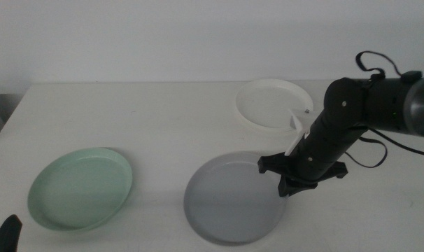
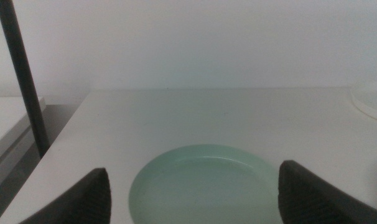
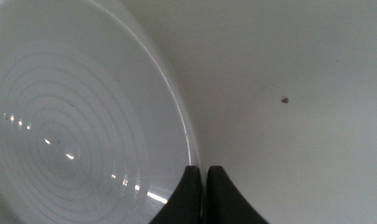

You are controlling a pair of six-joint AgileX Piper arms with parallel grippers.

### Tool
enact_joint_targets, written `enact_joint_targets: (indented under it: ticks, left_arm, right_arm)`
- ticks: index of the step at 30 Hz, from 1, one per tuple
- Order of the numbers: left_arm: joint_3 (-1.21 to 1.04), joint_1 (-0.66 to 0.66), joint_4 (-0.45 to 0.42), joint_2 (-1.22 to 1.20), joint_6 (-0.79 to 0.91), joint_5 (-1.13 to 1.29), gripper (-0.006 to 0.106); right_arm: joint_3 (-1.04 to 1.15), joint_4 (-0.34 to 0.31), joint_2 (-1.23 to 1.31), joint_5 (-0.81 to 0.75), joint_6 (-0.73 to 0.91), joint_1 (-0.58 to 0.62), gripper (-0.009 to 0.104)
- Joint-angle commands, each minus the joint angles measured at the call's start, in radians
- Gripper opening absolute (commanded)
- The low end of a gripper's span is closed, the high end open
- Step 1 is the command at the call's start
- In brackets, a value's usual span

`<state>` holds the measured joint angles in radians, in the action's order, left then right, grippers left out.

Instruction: Stack the three bowls on top of each other.

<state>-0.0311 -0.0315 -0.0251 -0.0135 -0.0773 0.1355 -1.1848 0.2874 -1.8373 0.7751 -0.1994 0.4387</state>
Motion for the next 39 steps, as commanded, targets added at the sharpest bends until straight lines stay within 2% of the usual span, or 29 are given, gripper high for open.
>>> enact_joint_targets:
  ticks: [1, 7, 10, 12, 18, 22, 25, 28, 34, 39]
  left_arm:
    - [0.005, 0.002, 0.002, -0.014, -0.007, -0.071, 0.09]
    - [0.005, 0.002, 0.002, -0.014, -0.007, -0.071, 0.09]
    - [0.005, 0.002, 0.002, -0.014, -0.007, -0.071, 0.09]
    - [0.005, 0.002, 0.002, -0.014, -0.007, -0.071, 0.09]
    - [0.005, 0.002, 0.002, -0.014, -0.007, -0.071, 0.09]
    - [0.005, 0.002, 0.002, -0.014, -0.007, -0.071, 0.09]
    - [0.005, 0.002, 0.002, -0.014, -0.007, -0.071, 0.09]
    - [0.005, 0.002, 0.002, -0.014, -0.007, -0.071, 0.09]
    - [0.005, 0.002, 0.002, -0.014, -0.007, -0.071, 0.09]
    - [0.005, 0.002, 0.002, -0.014, -0.007, -0.071, 0.09]
  right_arm:
    - [-0.033, 0.018, 0.031, -0.025, 0.024, 0.01, -0.001]
    - [-0.032, 0.012, -0.01, -0.032, 0.038, 0.014, -0.001]
    - [-0.031, 0.002, -0.019, -0.032, 0.038, 0.014, 0.004]
    - [-0.031, -0.005, -0.019, -0.032, 0.038, 0.014, 0.01]
    - [-0.045, -0.029, 0.025, -0.023, 0.038, 0.008, 0.039]
    - [-0.132, -0.101, 0.058, 0.02, 0.038, -0.025, 0.051]
    - [-0.226, -0.166, 0.053, 0.047, 0.039, -0.067, 0.053]
    - [-0.323, -0.198, 0.032, 0.047, 0.039, -0.123, 0.053]
    - [-0.532, -0.196, -0.082, 0.069, 0.062, -0.235, 0.053]
    - [-0.732, -0.208, -0.224, 0.104, 0.104, -0.271, 0.053]
